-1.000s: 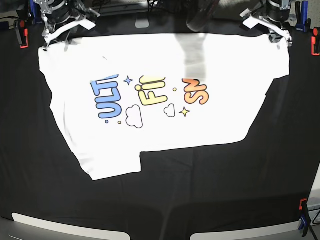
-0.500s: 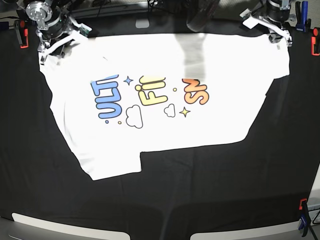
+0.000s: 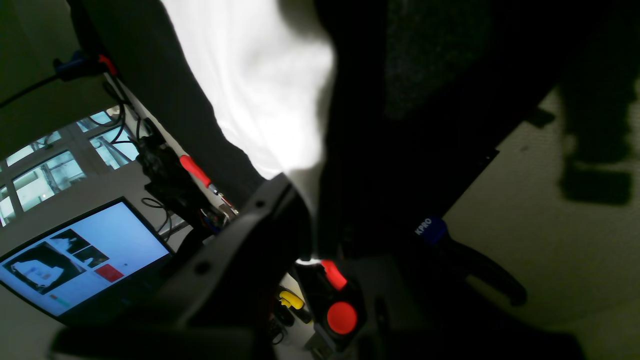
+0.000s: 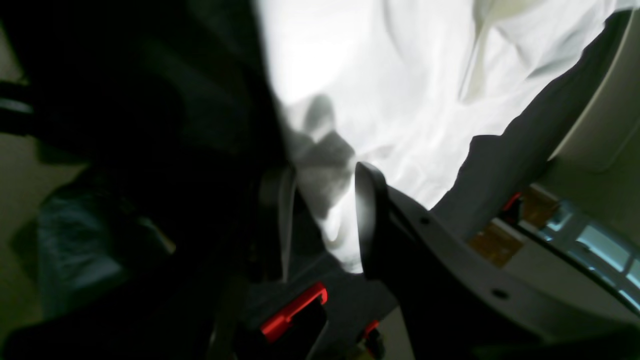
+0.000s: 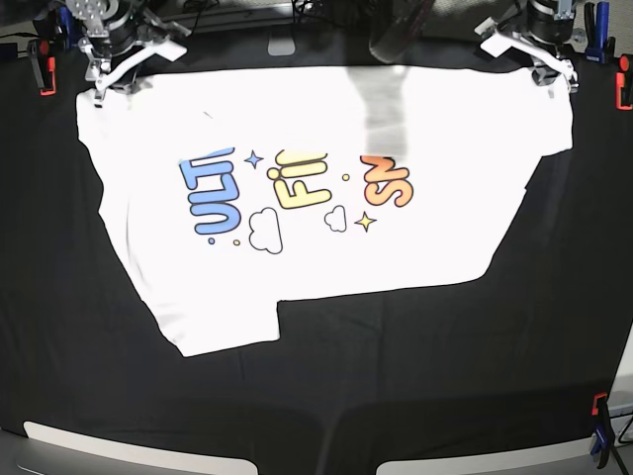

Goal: Layout the t-shirt on the table in an organized manner, then fold the t-shirt properly
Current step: 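Hold the collar corners with both grippers and drag the shirt further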

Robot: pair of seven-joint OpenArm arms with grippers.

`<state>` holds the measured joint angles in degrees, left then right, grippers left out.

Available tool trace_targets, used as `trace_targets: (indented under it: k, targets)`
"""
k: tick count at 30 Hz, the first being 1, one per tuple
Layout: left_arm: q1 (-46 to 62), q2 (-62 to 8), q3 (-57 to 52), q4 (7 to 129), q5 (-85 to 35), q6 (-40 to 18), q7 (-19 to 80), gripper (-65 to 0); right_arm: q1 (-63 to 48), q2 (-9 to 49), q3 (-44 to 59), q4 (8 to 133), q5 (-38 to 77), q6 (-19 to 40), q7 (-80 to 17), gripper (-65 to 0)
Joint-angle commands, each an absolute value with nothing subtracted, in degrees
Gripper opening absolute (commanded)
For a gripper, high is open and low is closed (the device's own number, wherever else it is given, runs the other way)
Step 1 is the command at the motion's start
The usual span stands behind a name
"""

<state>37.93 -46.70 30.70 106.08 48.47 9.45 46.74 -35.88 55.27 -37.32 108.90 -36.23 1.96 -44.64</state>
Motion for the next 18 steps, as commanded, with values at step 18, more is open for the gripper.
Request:
trace_targets:
  k: [18]
  targets:
    - [38.1,-47.5,30.5,106.9,49.4,11.0,46.5,-65.0,-28.9,53.7,-41.8,100.9,-34.1,2.1,-38.9,-45.6]
